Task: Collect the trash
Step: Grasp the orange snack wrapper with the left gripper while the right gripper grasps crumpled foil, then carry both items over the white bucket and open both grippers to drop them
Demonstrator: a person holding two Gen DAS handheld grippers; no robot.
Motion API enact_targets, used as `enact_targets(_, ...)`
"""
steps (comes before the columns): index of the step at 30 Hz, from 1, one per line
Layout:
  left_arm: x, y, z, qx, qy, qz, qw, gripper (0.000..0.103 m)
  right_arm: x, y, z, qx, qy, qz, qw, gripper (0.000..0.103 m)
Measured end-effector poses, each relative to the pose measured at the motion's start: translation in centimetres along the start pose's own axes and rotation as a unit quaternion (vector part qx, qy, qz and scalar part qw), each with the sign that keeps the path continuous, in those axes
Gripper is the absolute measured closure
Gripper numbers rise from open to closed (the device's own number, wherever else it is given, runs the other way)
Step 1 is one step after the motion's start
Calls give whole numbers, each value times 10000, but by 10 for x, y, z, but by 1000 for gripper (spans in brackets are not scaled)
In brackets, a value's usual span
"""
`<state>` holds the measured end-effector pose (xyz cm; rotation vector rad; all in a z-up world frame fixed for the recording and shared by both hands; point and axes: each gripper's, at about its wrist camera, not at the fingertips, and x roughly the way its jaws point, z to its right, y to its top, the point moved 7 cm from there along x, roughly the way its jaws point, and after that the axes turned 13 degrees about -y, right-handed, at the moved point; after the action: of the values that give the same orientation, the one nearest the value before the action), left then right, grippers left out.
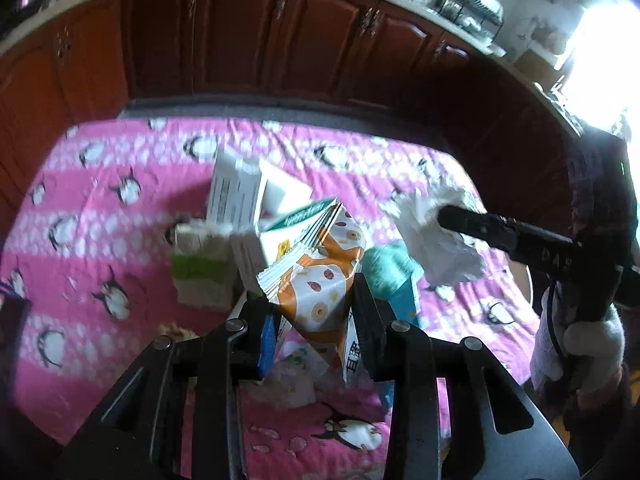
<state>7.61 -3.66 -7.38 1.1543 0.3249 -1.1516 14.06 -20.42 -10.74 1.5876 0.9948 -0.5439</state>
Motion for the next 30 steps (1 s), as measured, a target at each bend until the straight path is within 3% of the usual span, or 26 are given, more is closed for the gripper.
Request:
enact_targets(7,-17,34,41,363,-172,278,9988,72,-63,-8,51,221,-264,498,9982,87)
enact_targets(15,17,51,128,885,-769,105,9930,72,-121,-40,168,938,-1197,663,9861,87)
enact_targets(23,97,47,235,1296,-1455,-299,9804,72,-124,-100,293,1835,-2173,71,9587,87)
enact_targets(30,199,24,290,1174,-1563,-830,9772,72,-95,-146,347,2254,-2535,-415,9398,87)
